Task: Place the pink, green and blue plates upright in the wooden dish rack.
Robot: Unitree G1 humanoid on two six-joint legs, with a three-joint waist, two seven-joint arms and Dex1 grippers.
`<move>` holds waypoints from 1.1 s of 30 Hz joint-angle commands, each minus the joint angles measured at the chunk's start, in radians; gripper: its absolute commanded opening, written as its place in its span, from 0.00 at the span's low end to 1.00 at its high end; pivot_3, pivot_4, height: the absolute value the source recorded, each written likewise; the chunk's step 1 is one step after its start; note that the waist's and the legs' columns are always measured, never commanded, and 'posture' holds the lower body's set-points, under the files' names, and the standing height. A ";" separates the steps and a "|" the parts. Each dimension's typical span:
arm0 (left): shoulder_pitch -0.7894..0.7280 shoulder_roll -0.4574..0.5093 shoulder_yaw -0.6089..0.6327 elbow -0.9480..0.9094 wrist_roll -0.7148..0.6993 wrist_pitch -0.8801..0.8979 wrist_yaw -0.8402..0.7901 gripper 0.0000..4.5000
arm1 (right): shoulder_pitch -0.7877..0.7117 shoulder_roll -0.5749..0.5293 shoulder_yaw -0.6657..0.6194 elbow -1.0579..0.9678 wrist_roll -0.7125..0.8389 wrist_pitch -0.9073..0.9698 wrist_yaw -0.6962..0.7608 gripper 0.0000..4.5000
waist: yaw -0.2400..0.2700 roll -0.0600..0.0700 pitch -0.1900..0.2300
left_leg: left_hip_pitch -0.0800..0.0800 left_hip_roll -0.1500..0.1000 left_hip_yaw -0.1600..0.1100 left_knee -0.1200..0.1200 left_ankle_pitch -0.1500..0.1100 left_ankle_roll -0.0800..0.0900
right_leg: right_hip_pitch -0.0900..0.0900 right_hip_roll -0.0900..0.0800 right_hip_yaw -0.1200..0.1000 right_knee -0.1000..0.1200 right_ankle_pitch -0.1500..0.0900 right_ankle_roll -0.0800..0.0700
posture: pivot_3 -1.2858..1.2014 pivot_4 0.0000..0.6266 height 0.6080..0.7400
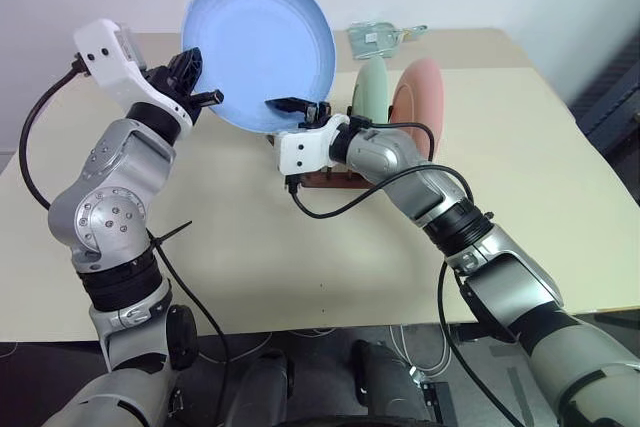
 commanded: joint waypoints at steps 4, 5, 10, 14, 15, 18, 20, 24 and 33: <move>-0.092 -0.048 0.174 0.013 -0.128 -0.142 0.088 0.57 | 0.004 0.021 -0.059 -0.064 0.008 -0.019 -0.026 0.00 | 0.000 0.000 0.000 | 0.000 0.000 0.000 0.000 0.000 0.000 | 0.000 0.000 0.000 0.000 0.000 0.000 | 0.52 0.24 1.00; -0.112 -0.043 0.209 0.037 -0.131 -0.181 0.108 0.68 | 0.013 0.031 -0.076 -0.081 0.028 -0.012 -0.029 0.00 | 0.000 0.000 0.000 | 0.000 0.000 0.000 0.000 0.000 0.000 | 0.000 0.000 0.000 0.000 0.000 0.000 | 0.52 0.24 1.00; -0.080 0.104 0.231 0.146 0.025 -0.338 0.055 0.68 | 0.083 0.110 -0.195 -0.229 0.202 0.077 -0.005 0.00 | -0.002 0.000 0.000 | 0.001 0.000 0.000 -0.001 0.002 -0.003 | 0.000 0.001 0.000 0.000 0.000 0.000 | 0.52 0.24 1.00; 0.151 0.208 0.051 0.164 0.217 -0.439 -0.134 0.68 | 0.192 0.242 -0.332 -0.480 0.531 0.359 0.013 0.00 | 0.002 0.001 0.000 | 0.001 0.000 0.000 -0.001 0.002 -0.004 | 0.001 0.001 0.000 0.000 0.000 0.000 | 0.52 0.24 1.00; 0.222 0.223 -0.012 0.153 0.262 -0.462 -0.188 0.68 | 0.219 0.276 -0.372 -0.542 0.619 0.451 0.001 0.00 | 0.003 0.001 0.000 | 0.001 0.000 0.000 -0.001 0.000 0.000 | 0.001 0.001 0.000 0.000 0.000 0.000 | 0.52 0.24 1.00; 0.388 0.217 -0.158 0.108 0.332 -0.529 -0.307 0.68 | 0.279 0.331 -0.454 -0.683 0.817 0.679 -0.045 0.00 | 0.010 0.001 0.000 | 0.000 0.000 -0.001 0.000 0.000 0.000 | 0.001 0.000 0.000 0.000 0.000 -0.001 | 0.52 0.24 1.00; 0.474 0.208 -0.232 0.080 0.350 -0.558 -0.382 0.68 | 0.308 0.361 -0.497 -0.745 0.933 0.803 -0.091 0.00 | 0.006 0.001 0.000 | 0.000 0.000 -0.002 0.000 0.000 0.000 | 0.001 0.000 0.000 0.000 -0.001 -0.004 | 0.52 0.24 1.00; 0.593 0.202 -0.342 0.039 0.345 -0.572 -0.526 0.68 | 0.329 0.419 -0.578 -0.786 1.095 0.962 -0.214 0.00 | 0.000 0.004 0.001 | 0.000 0.001 -0.001 -0.002 0.000 0.000 | -0.002 0.001 0.000 0.001 -0.001 -0.006 | 0.52 0.24 1.00; 0.630 0.185 -0.414 -0.004 0.345 -0.547 -0.622 0.68 | 0.323 0.389 -0.601 -0.744 1.130 1.022 -0.290 0.00 | -0.001 0.007 0.001 | 0.000 0.001 0.000 -0.002 0.000 0.000 | -0.002 0.001 0.000 0.001 -0.002 -0.006 | 0.52 0.24 1.00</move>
